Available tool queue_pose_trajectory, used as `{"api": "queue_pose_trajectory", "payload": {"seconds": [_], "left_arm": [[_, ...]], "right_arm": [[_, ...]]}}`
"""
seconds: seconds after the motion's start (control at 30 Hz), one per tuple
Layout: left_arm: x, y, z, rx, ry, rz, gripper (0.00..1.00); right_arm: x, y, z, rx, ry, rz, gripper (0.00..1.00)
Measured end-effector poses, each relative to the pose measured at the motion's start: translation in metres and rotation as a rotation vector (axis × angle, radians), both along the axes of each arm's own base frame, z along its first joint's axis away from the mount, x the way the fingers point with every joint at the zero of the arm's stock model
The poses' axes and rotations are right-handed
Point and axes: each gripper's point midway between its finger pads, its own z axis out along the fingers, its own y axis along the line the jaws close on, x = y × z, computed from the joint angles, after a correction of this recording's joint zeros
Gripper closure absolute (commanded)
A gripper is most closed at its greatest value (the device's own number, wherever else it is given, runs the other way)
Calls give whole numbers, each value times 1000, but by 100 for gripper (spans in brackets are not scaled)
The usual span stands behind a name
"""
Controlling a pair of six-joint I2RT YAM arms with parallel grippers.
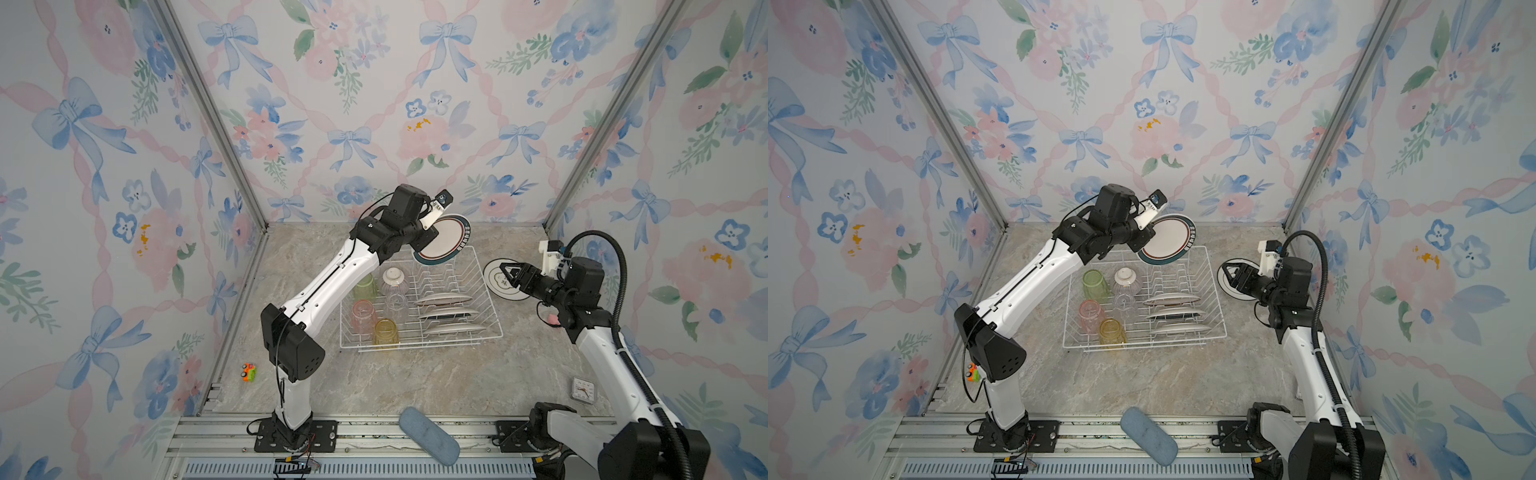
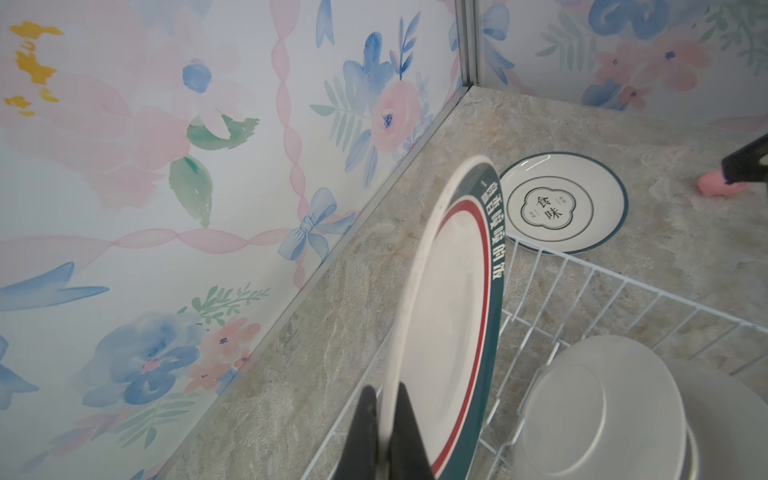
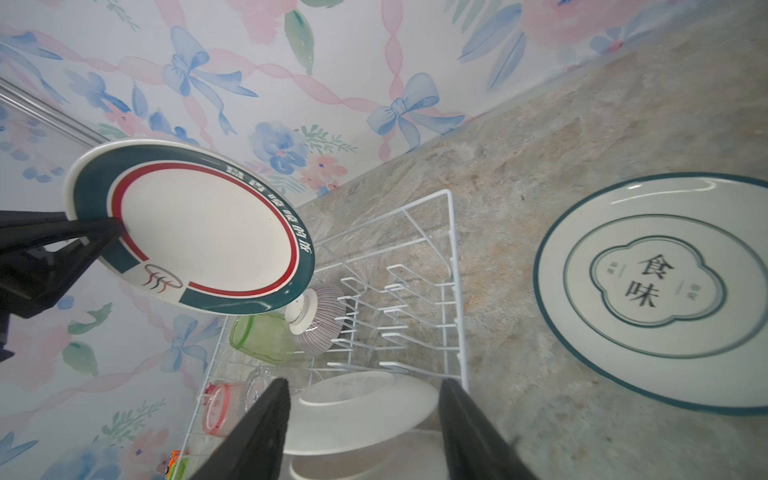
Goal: Unload the mixed dishes from the dish rack
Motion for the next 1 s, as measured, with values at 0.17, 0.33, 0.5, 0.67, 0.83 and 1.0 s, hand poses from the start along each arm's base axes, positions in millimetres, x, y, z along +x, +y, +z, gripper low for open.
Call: {"api": "queue_pose_trajectory", "payload": {"seconds": [0.17, 0.33, 0.5, 0.67, 0.83, 1.0], "left_arm": [[-7, 4, 8, -150, 96, -66, 100], [-14, 0, -6, -248, 223, -135, 100], [-22, -5, -18, -310, 318, -186, 100], [-26, -10, -20, -371, 362, -236, 100], [-29, -14, -25, -400, 390, -262, 100], [-31, -18, -24, -429, 402, -289, 100]], "right_arm": [[-7, 23, 10, 59, -45, 120, 51], [-13, 47, 20, 76, -92, 218, 51], [-12, 57, 18, 84, -92, 258, 52], [-9, 62, 14, 91, -81, 270, 54], [-5, 70, 9, 106, -67, 286, 59], [-3, 79, 7, 119, -65, 308, 63]]}}
